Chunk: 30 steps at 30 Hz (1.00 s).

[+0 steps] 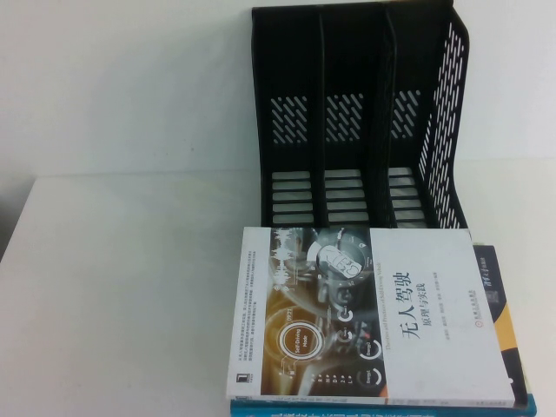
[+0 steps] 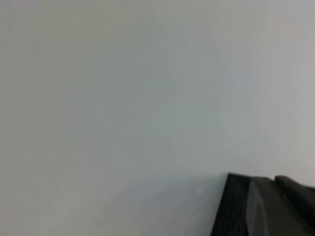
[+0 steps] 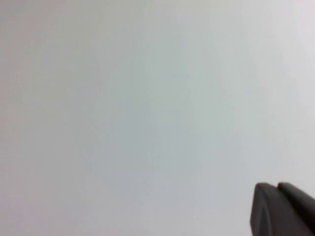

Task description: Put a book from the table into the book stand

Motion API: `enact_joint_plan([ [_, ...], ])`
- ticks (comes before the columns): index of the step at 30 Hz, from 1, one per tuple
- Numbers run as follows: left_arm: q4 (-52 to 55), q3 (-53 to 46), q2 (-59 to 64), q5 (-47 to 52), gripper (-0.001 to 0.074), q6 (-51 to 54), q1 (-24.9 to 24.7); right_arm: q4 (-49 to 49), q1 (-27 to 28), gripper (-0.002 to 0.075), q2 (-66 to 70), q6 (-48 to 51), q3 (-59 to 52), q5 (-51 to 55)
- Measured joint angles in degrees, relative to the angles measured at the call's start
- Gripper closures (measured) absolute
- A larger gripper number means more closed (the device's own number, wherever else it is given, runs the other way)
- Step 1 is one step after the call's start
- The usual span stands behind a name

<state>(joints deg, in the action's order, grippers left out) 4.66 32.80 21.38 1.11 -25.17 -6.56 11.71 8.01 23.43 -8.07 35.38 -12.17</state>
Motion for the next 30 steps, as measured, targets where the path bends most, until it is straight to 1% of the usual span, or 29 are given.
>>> enact_joint_plan([
  [2,0.1,0.0,1.6,3.4,0.0738,0.8,-0.3,0.0,0.0,0.0729,3.4,0.0,2.8,12.6],
  [4,0.3,0.1,3.5,6.9,0.0738,0.8,-0.5,0.0,0.0,0.0729,6.8,0.0,4.7,22.6],
  [7,0.3,0.6,7.1,11.9,0.0738,-1.4,-0.6,-0.2,0.0,0.0729,11.2,0.0,5.6,31.3],
  [9,0.3,1.0,9.7,15.6,0.0738,-4.1,-0.6,-1.2,-0.2,0.0729,13.1,0.1,5.6,34.7],
  [13,-3.1,1.5,14.9,26.1,0.0738,-8.5,-0.6,-2.0,-2.2,0.0729,14.4,0.2,5.6,36.6],
  [16,-4.0,1.5,16.7,30.6,0.0738,-7.8,-0.6,-1.1,-3.9,0.0729,14.1,-0.6,5.8,37.2],
  [19,-4.7,1.5,17.4,30.5,0.0738,-7.6,-0.6,4.0,-5.2,0.0729,14.1,-3.4,5.8,37.5],
  [23,-9.4,1.5,17.5,28.1,0.0738,-7.3,-0.6,10.2,-7.6,0.0729,14.7,-4.2,5.8,37.5],
  [27,-11.5,1.5,18.0,25.6,0.0738,-7.1,-0.6,10.5,-9.8,0.0729,18.2,0.2,5.8,38.0],
  [30,-11.7,2.5,19.0,25.3,0.0738,-5.9,-0.6,10.5,-11.0,0.0729,22.7,3.7,5.8,41.5],
])
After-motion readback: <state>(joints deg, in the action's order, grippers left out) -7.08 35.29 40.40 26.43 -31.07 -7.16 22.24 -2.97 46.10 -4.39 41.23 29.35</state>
